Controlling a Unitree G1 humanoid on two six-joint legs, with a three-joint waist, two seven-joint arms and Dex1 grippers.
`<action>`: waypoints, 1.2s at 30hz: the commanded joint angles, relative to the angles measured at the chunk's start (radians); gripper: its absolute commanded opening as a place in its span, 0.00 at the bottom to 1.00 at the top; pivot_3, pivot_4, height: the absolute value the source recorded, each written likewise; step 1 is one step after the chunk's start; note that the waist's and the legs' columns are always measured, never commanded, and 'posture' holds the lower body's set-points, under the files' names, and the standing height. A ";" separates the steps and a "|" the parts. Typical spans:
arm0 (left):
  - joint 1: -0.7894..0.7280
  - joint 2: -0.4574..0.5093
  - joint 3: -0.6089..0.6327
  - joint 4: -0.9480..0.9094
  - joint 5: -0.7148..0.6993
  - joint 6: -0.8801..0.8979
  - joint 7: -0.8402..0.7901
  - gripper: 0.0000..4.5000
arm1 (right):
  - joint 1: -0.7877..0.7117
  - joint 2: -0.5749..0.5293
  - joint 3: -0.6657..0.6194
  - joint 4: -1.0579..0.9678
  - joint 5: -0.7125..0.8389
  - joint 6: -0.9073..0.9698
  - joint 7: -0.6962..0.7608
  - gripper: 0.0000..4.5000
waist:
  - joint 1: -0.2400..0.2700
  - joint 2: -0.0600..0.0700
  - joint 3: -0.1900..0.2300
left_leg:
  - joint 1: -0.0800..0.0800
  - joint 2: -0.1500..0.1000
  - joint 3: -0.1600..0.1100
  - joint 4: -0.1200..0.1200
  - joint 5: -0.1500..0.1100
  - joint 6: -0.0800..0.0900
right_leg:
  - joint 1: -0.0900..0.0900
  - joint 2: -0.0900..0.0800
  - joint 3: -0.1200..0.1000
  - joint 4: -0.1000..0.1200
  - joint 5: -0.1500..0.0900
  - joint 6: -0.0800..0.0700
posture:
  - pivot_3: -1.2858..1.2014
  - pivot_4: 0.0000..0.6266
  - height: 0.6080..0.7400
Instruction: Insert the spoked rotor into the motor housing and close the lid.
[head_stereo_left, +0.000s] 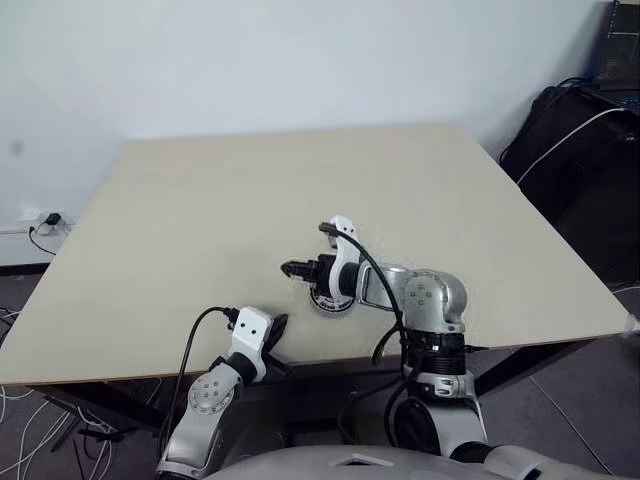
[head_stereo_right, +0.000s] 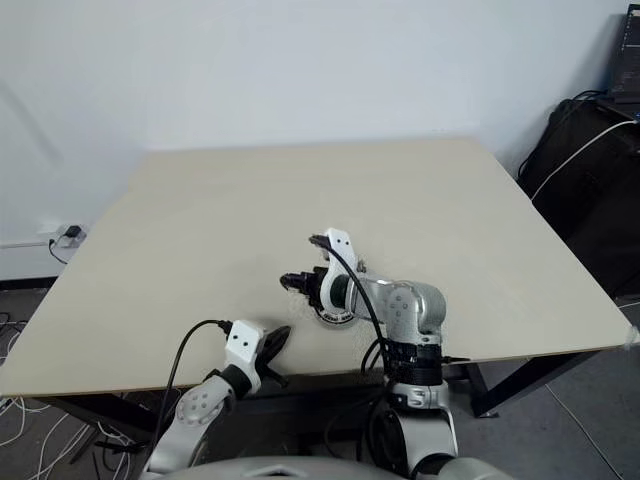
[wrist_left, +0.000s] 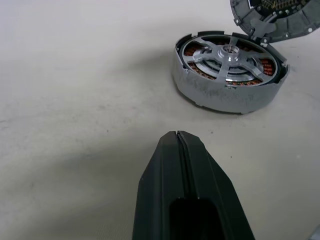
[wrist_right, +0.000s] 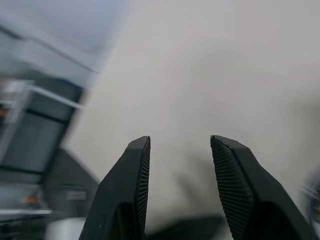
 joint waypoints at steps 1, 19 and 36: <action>-0.006 0.004 -0.005 -0.059 -0.011 0.003 -0.005 0.00 | -0.012 0.069 0.050 -0.137 0.067 -0.106 0.048 0.45 | 0.000 0.000 0.000 | 0.000 0.000 0.000 0.000 0.000 0.000 | 0.000 0.000 0.000 0.000 0.000 0.000 | 0.52 0.00 1.00; -0.045 0.002 0.008 -0.051 0.026 -0.011 0.047 0.00 | 0.308 -0.141 0.197 -0.308 -0.516 -1.089 -0.111 0.45 | 0.014 -0.007 0.004 | 0.000 0.000 0.001 0.001 -0.002 -0.006 | 0.001 0.000 0.000 0.000 0.000 0.001 | 0.52 0.00 1.00; -0.075 0.009 0.019 0.017 0.035 -0.090 0.078 0.00 | 0.529 -0.313 0.179 -0.050 -0.852 -0.968 -0.236 0.00 | 0.030 -0.008 0.005 | 0.001 0.001 0.005 0.002 0.001 -0.001 | 0.004 0.001 0.003 0.001 0.000 0.001 | 0.52 0.00 1.00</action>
